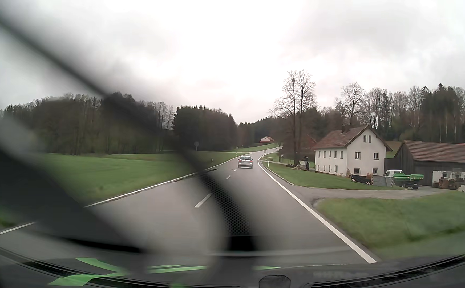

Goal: Follow the waypoints while adhering to traffic rules and regulations

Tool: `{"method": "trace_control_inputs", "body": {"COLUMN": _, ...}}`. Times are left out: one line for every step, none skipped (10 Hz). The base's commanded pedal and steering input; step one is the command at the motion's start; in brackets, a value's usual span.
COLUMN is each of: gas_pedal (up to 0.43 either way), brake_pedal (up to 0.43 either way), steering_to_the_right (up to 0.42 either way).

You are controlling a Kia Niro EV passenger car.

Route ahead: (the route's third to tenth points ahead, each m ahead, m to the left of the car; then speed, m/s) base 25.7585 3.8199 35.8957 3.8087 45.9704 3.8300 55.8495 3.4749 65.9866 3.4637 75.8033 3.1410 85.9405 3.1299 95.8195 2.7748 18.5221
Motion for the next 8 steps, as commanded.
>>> {"method": "trace_control_inputs", "body": {"gas_pedal": 0.039, "brake_pedal": 0.000, "steering_to_the_right": -0.003}}
{"method": "trace_control_inputs", "body": {"gas_pedal": 0.059, "brake_pedal": 0.000, "steering_to_the_right": -0.001}}
{"method": "trace_control_inputs", "body": {"gas_pedal": 0.059, "brake_pedal": 0.000, "steering_to_the_right": 0.000}}
{"method": "trace_control_inputs", "body": {"gas_pedal": 0.067, "brake_pedal": 0.000, "steering_to_the_right": 0.000}}
{"method": "trace_control_inputs", "body": {"gas_pedal": 0.067, "brake_pedal": 0.000, "steering_to_the_right": 0.000}}
{"method": "trace_control_inputs", "body": {"gas_pedal": 0.067, "brake_pedal": 0.000, "steering_to_the_right": 0.000}}
{"method": "trace_control_inputs", "body": {"gas_pedal": 0.067, "brake_pedal": 0.000, "steering_to_the_right": 0.000}}
{"method": "trace_control_inputs", "body": {"gas_pedal": 0.047, "brake_pedal": 0.000, "steering_to_the_right": 0.000}}
